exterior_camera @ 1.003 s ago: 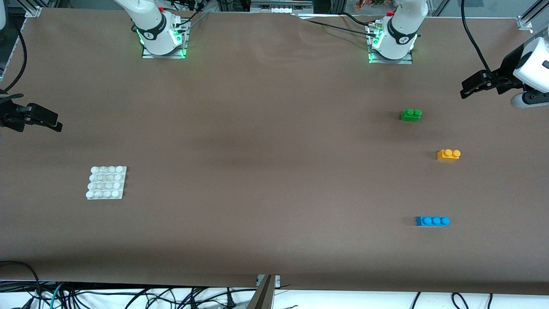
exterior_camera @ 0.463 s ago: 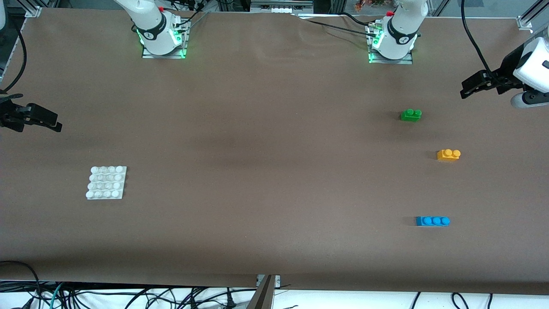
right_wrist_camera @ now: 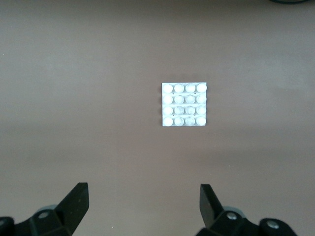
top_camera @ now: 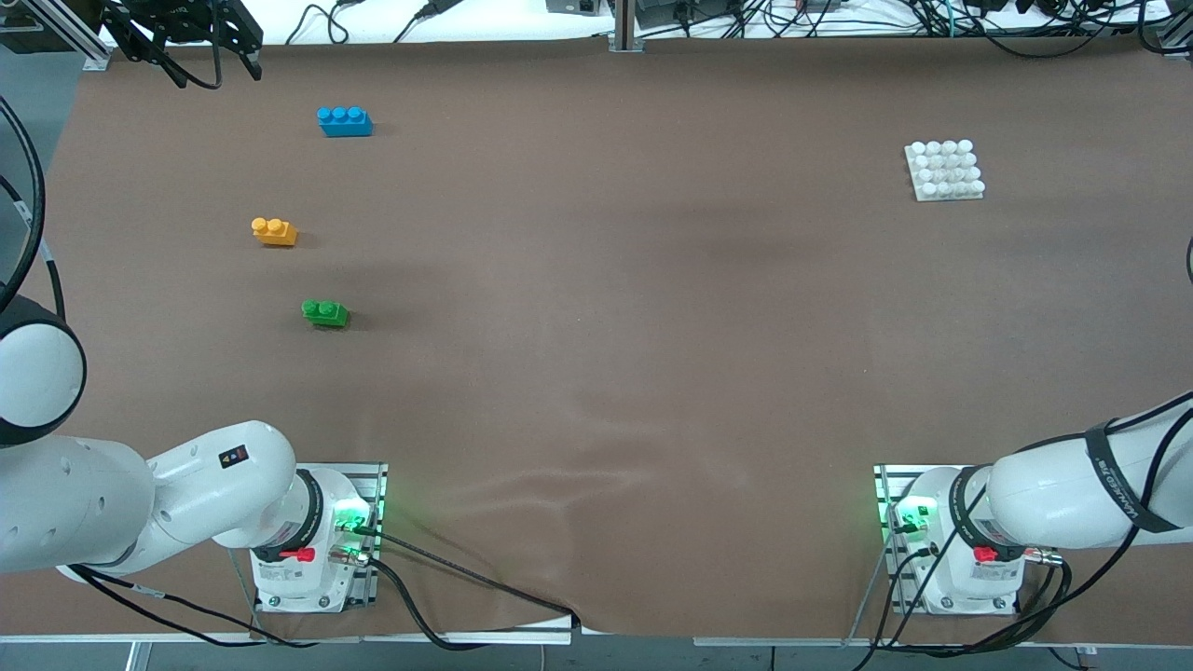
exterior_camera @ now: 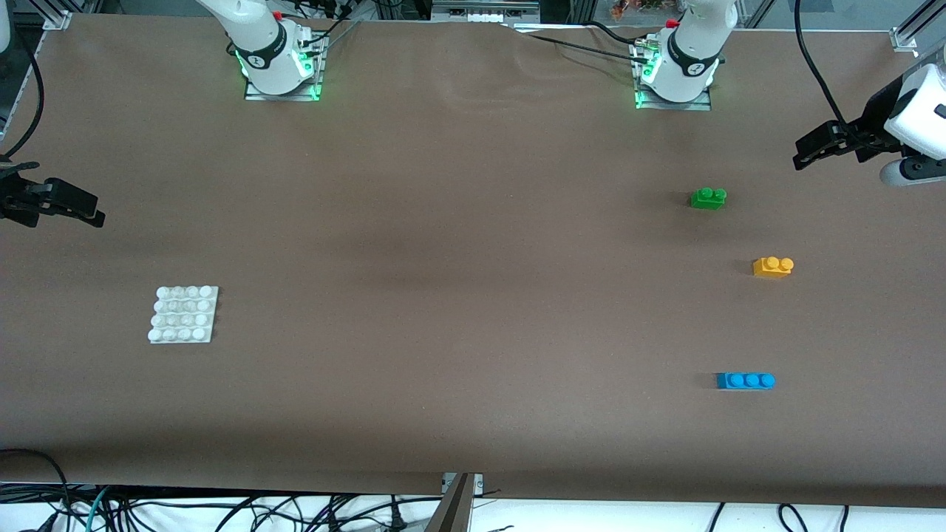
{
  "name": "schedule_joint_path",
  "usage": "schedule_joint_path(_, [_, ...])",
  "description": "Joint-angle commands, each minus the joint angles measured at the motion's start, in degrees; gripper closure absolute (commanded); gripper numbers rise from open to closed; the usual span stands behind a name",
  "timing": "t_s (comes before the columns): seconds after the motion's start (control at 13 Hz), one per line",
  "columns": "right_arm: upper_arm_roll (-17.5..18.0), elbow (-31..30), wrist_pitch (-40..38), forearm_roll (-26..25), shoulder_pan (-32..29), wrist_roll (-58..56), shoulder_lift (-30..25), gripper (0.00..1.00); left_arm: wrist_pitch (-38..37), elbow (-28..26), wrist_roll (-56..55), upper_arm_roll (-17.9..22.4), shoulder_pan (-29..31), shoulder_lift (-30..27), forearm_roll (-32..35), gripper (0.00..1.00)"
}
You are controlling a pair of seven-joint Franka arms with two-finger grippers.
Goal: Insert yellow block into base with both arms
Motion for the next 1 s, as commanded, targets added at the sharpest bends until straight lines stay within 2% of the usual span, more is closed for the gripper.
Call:
schedule_joint_path(0.0, [-0.12, -0.19, 0.34, -0.83, -0.15, -0.52, -0.40, 0.00, 0.06, 0.60, 1.40, -0.24, 0.46, 0.11, -1.16, 0.00])
schedule_joint_path(0.46, [-0.21, -0.28, 6.40, -1.01, -0.77, -0.51, 10.93, 0.00, 0.06, 0.60, 1.40, -0.24, 0.46, 0.11, -1.16, 0.00])
schedule_joint_path(0.93, [-0.48, -0.37, 16.42, -1.09, -3.58, -0.60, 24.55, 0.00, 0.06, 0.60, 1.40, -0.24, 0.46, 0.11, -1.16, 0.00])
